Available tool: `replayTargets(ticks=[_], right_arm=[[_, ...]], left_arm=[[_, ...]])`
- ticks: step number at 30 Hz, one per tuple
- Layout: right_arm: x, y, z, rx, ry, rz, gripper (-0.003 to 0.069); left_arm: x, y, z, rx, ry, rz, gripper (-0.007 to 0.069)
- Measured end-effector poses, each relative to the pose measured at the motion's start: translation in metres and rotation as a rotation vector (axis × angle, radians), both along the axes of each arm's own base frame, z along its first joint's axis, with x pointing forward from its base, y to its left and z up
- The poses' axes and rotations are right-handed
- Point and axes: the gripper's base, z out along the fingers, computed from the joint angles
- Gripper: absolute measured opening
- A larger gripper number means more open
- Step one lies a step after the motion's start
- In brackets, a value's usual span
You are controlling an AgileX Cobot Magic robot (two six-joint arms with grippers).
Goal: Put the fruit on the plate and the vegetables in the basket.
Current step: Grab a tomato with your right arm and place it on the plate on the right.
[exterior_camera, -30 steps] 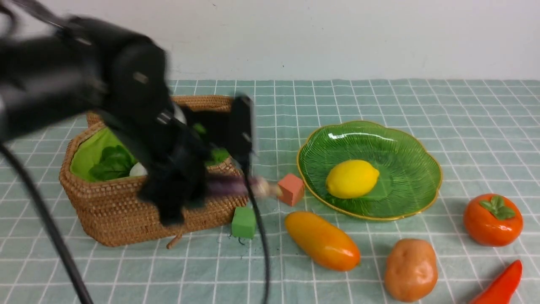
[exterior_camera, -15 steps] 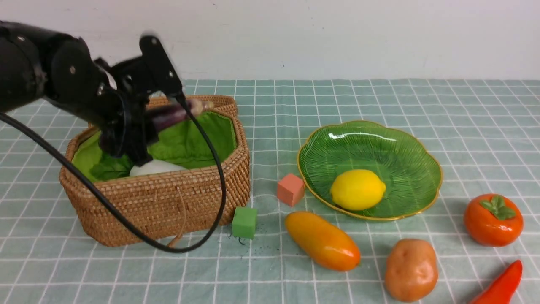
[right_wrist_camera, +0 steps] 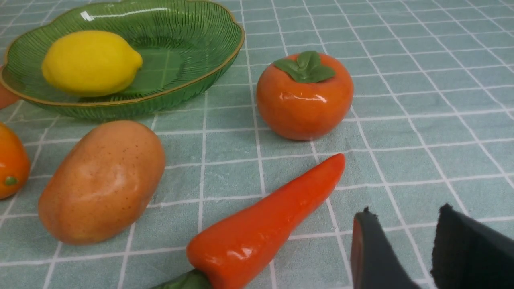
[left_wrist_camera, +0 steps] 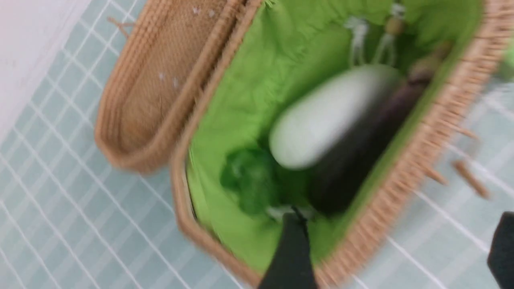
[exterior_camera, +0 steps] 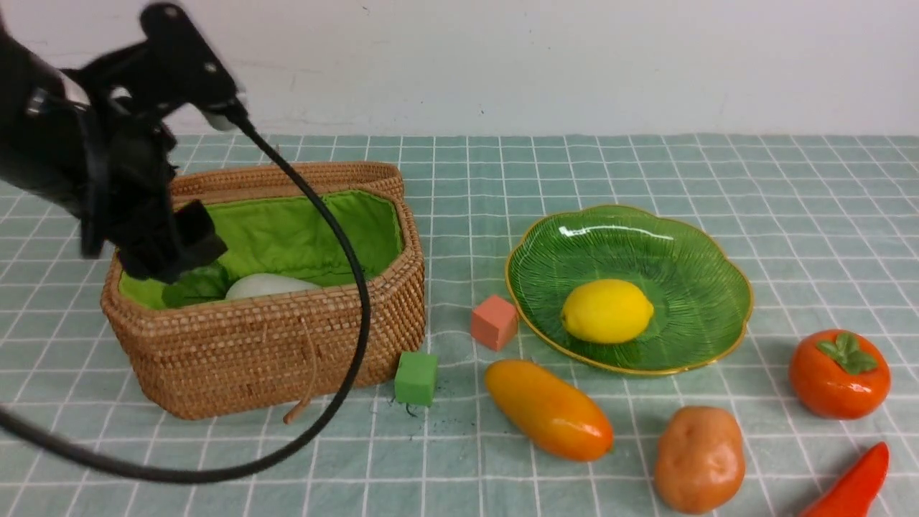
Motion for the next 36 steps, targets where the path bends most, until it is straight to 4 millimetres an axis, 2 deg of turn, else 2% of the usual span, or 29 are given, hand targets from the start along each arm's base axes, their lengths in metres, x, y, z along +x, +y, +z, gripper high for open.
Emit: replayTargets(ticks=[1, 2, 4, 6, 7, 8, 9, 10, 12, 13, 14, 16, 17, 21, 25, 36], right_arm=[[0.000, 0.000, 0.000, 0.000, 0.000, 0.000, 0.0242], [0.000, 0.000, 0.000, 0.000, 0.000, 0.000, 0.0242], [0.000, 0.000, 0.000, 0.000, 0.000, 0.000, 0.0242], [0.000, 0.000, 0.000, 0.000, 0.000, 0.000, 0.0242], [0.000, 0.000, 0.000, 0.000, 0.000, 0.000, 0.0242], [0.000, 0.000, 0.000, 0.000, 0.000, 0.000, 0.0242], [0.000, 0.000, 0.000, 0.000, 0.000, 0.000, 0.0242], [0.000, 0.000, 0.000, 0.000, 0.000, 0.000, 0.0242], [0.000, 0.000, 0.000, 0.000, 0.000, 0.000, 0.0242], [0.000, 0.000, 0.000, 0.000, 0.000, 0.000, 0.0242], [0.000, 0.000, 0.000, 0.000, 0.000, 0.000, 0.0242], [0.000, 0.000, 0.000, 0.000, 0.000, 0.000, 0.0242], [0.000, 0.000, 0.000, 0.000, 0.000, 0.000, 0.0242], [0.000, 0.000, 0.000, 0.000, 0.000, 0.000, 0.0242], [0.000, 0.000, 0.000, 0.000, 0.000, 0.000, 0.0242], [0.000, 0.000, 0.000, 0.000, 0.000, 0.000, 0.0242]], left_arm=[[-0.010, 0.002, 0.007, -0.024, 0.008, 0.026, 0.0559], [-0.043, 0.008, 0.023, -0.117, 0.048, 0.120, 0.0507], [-0.079, 0.015, 0.037, -0.225, 0.100, 0.236, 0.0435], [-0.094, 0.017, 0.041, -0.284, 0.127, 0.298, 0.0400], [-0.114, 0.021, 0.047, -0.366, 0.113, 0.367, 0.0341], [-0.114, 0.021, 0.046, -0.372, 0.118, 0.376, 0.0333], [-0.126, 0.024, 0.048, -0.412, 0.100, 0.397, 0.0301], [-0.149, 0.028, 0.047, -0.473, 0.078, 0.427, 0.0227], [-0.169, 0.032, 0.042, -0.510, 0.059, 0.431, 0.0161], [-0.172, 0.032, 0.040, -0.514, 0.063, 0.436, 0.0145], [-0.194, 0.037, 0.035, -0.554, 0.029, 0.439, 0.0081], [-0.217, 0.041, 0.025, -0.606, 0.005, 0.457, 0.0001], [-0.219, 0.042, 0.024, -0.611, 0.002, 0.458, -0.0005], [-0.254, 0.051, 0.008, -0.691, -0.065, 0.491, -0.0013], [-0.269, 0.057, 0.005, -0.712, -0.126, 0.497, -0.0013], [-0.273, 0.060, 0.005, -0.707, -0.154, 0.508, -0.0013]])
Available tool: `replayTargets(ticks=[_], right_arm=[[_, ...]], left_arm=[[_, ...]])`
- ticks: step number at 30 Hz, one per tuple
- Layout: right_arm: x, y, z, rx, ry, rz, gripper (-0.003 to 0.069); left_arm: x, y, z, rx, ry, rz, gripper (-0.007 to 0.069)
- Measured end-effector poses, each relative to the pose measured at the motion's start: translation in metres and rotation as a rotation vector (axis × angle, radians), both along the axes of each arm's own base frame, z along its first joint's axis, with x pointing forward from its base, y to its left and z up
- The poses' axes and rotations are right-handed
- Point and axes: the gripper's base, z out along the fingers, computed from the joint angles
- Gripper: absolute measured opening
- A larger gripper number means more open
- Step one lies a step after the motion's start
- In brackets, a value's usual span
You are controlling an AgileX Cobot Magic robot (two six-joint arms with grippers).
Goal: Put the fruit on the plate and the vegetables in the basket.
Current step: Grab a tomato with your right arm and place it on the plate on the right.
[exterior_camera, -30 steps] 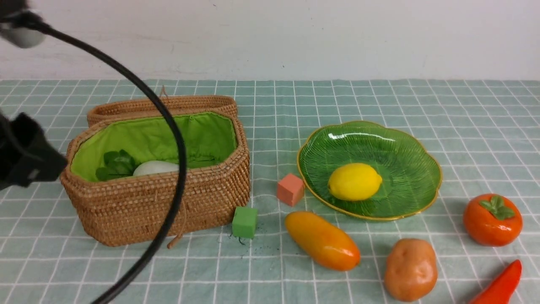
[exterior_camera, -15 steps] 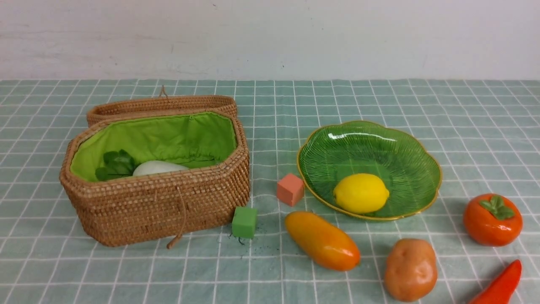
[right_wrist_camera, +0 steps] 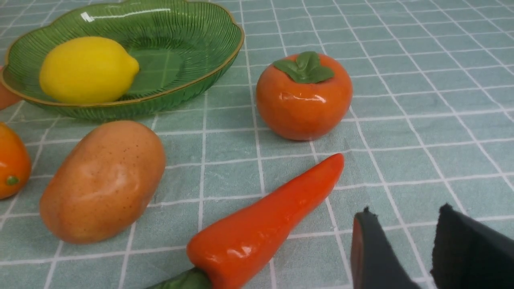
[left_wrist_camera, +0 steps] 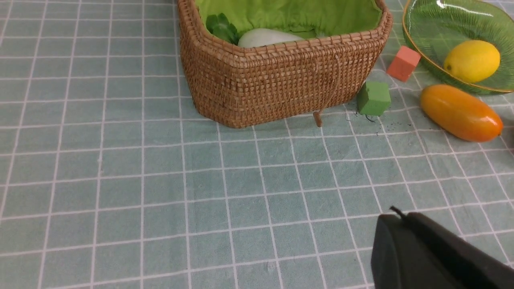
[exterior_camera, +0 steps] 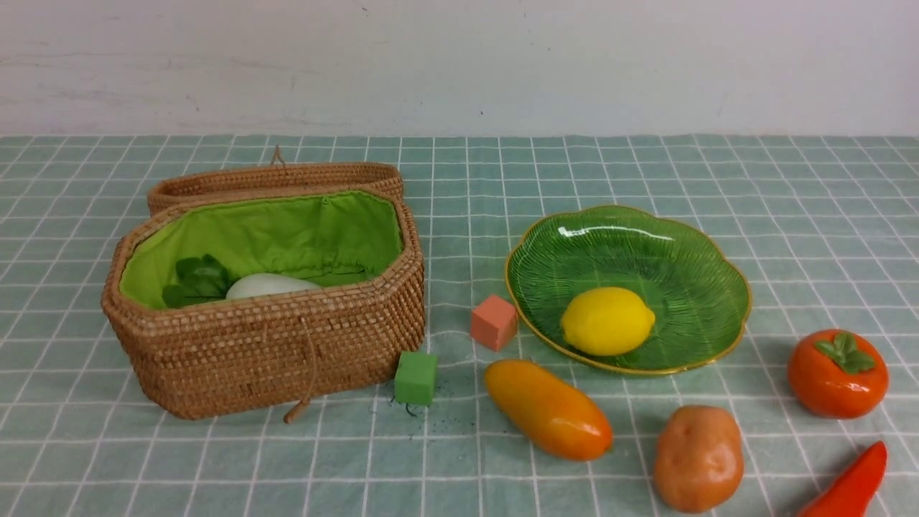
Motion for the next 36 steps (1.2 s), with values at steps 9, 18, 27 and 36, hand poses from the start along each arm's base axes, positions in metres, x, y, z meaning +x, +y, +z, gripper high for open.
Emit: replayTargets(ticks=[9, 18, 27, 36], right_arm=[[0.000, 0.000, 0.000, 0.000, 0.000, 0.000, 0.0242], [0.000, 0.000, 0.000, 0.000, 0.000, 0.000, 0.0242], [0.000, 0.000, 0.000, 0.000, -0.001, 0.000, 0.0242], [0.000, 0.000, 0.000, 0.000, -0.002, 0.000, 0.0242]], left_arm=[[0.001, 0.000, -0.004, 0.003, 0.012, 0.000, -0.0013], [0.017, 0.008, -0.060, 0.089, -0.346, 0.077, -0.0013], [0.052, 0.003, -0.179, 0.004, -0.205, 0.168, -0.0013], [0.057, 0.001, -0.210, 0.008, -0.168, 0.164, -0.0013]])
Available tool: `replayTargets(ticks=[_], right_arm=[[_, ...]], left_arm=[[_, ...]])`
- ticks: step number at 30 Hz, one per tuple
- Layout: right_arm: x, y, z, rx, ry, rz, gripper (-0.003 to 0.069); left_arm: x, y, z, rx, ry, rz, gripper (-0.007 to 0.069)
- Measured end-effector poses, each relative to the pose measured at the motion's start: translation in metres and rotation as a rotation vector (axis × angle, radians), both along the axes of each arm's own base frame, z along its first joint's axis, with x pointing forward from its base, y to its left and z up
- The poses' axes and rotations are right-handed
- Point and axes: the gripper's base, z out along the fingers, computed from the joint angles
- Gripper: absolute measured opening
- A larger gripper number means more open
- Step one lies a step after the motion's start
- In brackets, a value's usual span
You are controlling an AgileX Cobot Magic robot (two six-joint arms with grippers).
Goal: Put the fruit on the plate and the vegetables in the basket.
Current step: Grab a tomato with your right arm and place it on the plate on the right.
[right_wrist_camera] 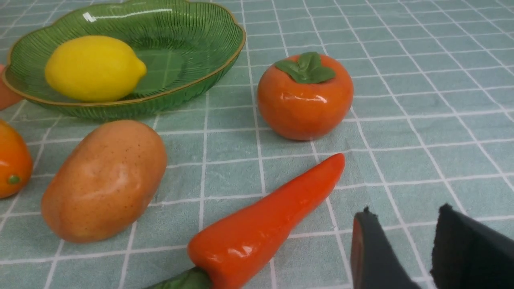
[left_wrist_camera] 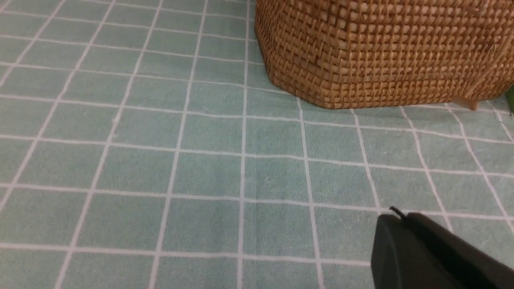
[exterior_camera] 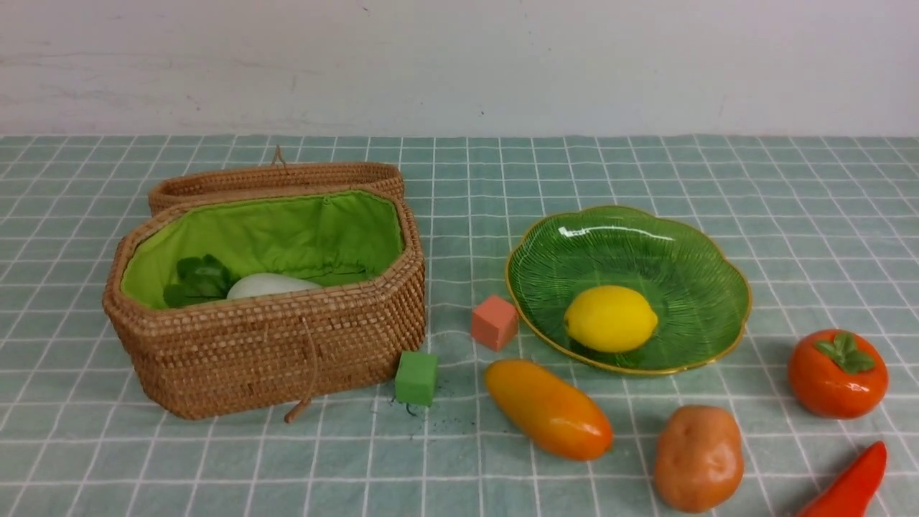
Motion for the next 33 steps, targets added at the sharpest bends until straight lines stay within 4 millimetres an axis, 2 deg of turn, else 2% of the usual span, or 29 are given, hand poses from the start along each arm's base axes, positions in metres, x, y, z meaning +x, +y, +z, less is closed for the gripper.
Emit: replayTargets(ticks=[33], right_arm=[[0.0000, 0.0000, 0.0000, 0.000, 0.000, 0.000, 0.0242]], left_arm=[[0.0003, -0.0004, 0.0000, -0.025, -0.008, 0.018, -0.0006]])
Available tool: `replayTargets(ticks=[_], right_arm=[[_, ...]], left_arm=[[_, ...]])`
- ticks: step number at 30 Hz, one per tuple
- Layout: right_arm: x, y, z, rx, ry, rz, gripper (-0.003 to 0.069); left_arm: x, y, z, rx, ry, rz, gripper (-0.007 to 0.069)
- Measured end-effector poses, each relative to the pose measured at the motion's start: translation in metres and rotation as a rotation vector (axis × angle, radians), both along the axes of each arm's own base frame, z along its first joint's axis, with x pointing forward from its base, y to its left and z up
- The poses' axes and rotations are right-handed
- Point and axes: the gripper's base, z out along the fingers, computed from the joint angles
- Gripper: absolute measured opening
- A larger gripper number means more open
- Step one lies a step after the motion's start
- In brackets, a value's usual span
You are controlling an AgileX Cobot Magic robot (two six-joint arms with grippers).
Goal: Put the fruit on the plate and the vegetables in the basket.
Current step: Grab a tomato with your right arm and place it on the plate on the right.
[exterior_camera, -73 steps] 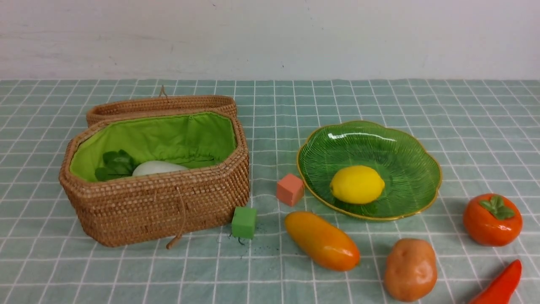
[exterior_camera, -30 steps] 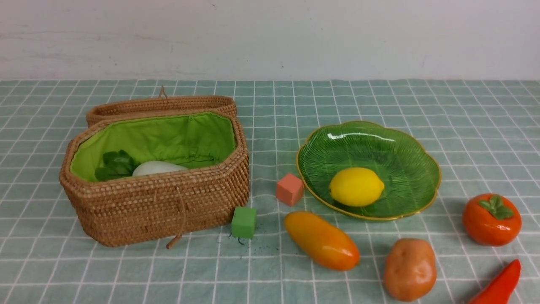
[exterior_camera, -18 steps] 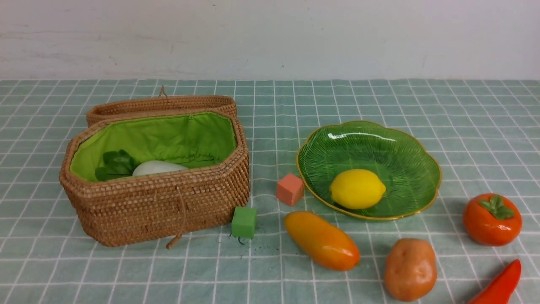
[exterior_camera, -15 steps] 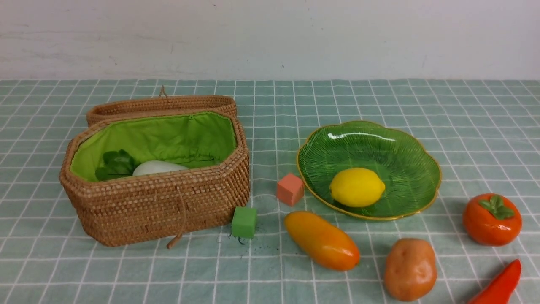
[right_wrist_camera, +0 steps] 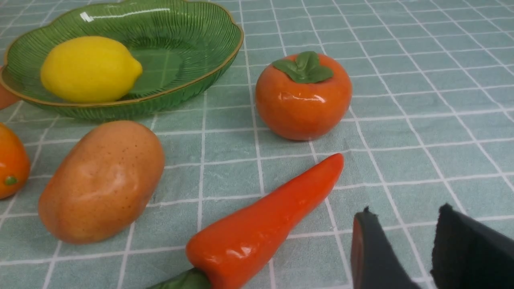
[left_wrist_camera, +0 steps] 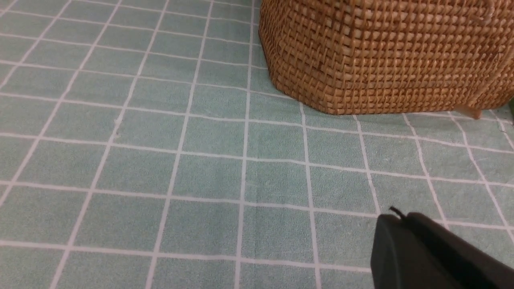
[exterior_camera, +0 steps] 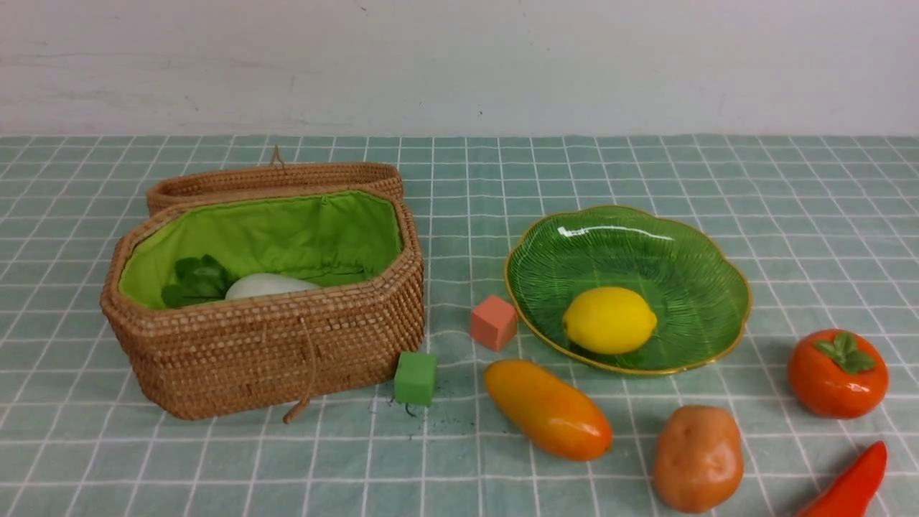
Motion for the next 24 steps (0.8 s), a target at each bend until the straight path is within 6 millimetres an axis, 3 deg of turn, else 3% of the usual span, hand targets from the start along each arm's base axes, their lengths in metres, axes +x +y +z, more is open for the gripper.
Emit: replayTargets(ticks=[7, 11, 12, 18, 20, 23, 24], right_arm=[[0.002, 0.001, 0.002, 0.016, -0.048, 0.006, 0.0242], [0.005, 0.004, 0.021, 0.227, -0.276, 0.007, 0.0242], [0.004, 0.004, 0.033, 0.342, -0.404, 0.009, 0.0242], [-0.001, 0.002, 0.055, 0.441, -0.637, 0.028, 0.0242], [-0.004, 0.002, 0.074, 0.528, -0.676, 0.036, 0.0242], [-0.006, 0.003, 0.125, 0.566, -0.701, 0.053, 0.0242], [-0.005, 0.003, 0.124, 0.564, -0.697, 0.052, 0.0242]], left_arm=[[0.000, 0.000, 0.000, 0.000, 0.000, 0.000, -0.0002], [0.000, 0.001, 0.000, 0.021, -0.002, 0.002, 0.0001], [0.000, 0.002, 0.000, 0.053, -0.004, 0.004, 0.0003], [0.000, 0.005, 0.000, 0.124, -0.011, 0.011, 0.0007], [0.000, 0.005, 0.000, 0.141, -0.011, 0.012, 0.0007], [0.000, 0.006, 0.000, 0.146, -0.009, 0.013, 0.0011], [0.000, 0.006, 0.000, 0.146, -0.009, 0.013, 0.0011]])
